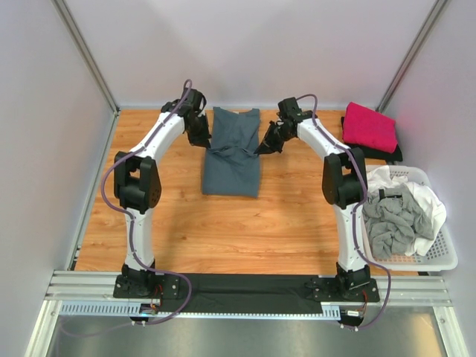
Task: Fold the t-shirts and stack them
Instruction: Fold the tshirt
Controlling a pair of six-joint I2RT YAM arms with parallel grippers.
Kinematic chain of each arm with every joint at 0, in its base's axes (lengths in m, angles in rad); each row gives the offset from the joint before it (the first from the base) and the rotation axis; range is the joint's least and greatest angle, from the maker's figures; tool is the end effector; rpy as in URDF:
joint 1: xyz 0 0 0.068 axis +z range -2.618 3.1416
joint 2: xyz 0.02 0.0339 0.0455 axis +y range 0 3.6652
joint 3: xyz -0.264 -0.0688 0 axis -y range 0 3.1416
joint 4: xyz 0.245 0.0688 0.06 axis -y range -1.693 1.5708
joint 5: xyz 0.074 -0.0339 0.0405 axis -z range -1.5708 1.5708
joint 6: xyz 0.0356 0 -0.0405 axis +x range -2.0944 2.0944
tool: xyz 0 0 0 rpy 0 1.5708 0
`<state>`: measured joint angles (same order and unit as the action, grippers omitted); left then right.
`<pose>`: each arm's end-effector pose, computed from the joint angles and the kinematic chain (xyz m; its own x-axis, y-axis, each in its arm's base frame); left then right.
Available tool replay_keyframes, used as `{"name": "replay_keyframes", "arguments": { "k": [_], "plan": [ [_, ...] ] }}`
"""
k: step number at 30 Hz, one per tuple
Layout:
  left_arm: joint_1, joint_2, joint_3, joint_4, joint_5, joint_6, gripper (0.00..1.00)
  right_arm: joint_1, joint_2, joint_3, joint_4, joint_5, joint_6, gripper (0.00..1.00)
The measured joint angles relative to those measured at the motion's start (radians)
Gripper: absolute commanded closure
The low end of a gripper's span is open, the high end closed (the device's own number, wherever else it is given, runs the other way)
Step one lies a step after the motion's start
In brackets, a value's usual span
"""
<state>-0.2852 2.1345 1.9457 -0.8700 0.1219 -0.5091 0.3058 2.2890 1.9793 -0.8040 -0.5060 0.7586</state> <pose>0.4465 -0.1354 0.2543 -0.8944 -0.2419 -0.3761 -0.1140 0.9366 -0.3313 0.4637 0.1645 0.2004 -0.9425 0.3334 -0.0211 0.2495 0.7445 0.6193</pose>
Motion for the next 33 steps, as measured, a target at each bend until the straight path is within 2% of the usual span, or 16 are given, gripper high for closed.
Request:
{"name": "replay_keyframes", "arguments": {
  "k": [6,7,11,12,14,15,16,18,19,22,29,30,33],
  "plan": [
    [0.010,0.008,0.013,0.004,0.004,-0.005,1.00,-0.013,0.013,0.047,0.000,-0.002,0.000,0.99],
    [0.011,0.015,0.013,0.006,0.004,-0.005,1.00,-0.013,0.025,0.061,0.001,-0.002,0.000,0.96],
    [0.013,0.052,0.014,0.011,0.005,-0.008,1.00,-0.018,0.085,0.098,0.007,-0.006,0.000,0.95],
    [0.013,0.063,0.013,0.018,0.008,-0.008,0.98,-0.019,0.099,0.100,0.008,-0.008,0.000,0.92],
    [0.013,0.087,0.021,0.030,0.015,-0.010,0.89,-0.021,0.127,0.106,0.010,-0.010,0.003,0.87],
    [0.013,0.102,0.032,0.035,0.018,-0.008,0.86,-0.021,0.135,0.109,0.010,-0.010,0.003,0.79],
    [0.013,0.114,0.046,0.033,0.018,-0.008,0.68,-0.023,0.148,0.117,0.008,-0.011,0.006,0.74],
    [0.013,0.149,0.089,0.029,0.019,-0.003,0.50,-0.028,0.168,0.137,0.008,-0.018,0.006,0.64],
    [0.013,0.160,0.103,0.030,0.019,-0.003,0.30,-0.032,0.176,0.151,0.008,-0.021,0.009,0.56],
    [0.016,0.164,0.116,0.026,0.019,-0.002,0.01,-0.043,0.181,0.192,0.006,-0.026,0.006,0.47],
    [0.042,0.145,0.206,0.031,0.011,0.000,0.02,-0.069,0.158,0.286,0.037,-0.019,-0.005,0.44],
    [0.046,0.127,0.206,0.032,0.012,0.000,0.03,-0.071,0.146,0.286,0.037,-0.015,-0.009,0.48],
    [0.057,0.045,0.168,0.064,0.034,-0.005,0.17,-0.074,0.088,0.245,0.060,-0.006,-0.021,0.60]
  ]
}}
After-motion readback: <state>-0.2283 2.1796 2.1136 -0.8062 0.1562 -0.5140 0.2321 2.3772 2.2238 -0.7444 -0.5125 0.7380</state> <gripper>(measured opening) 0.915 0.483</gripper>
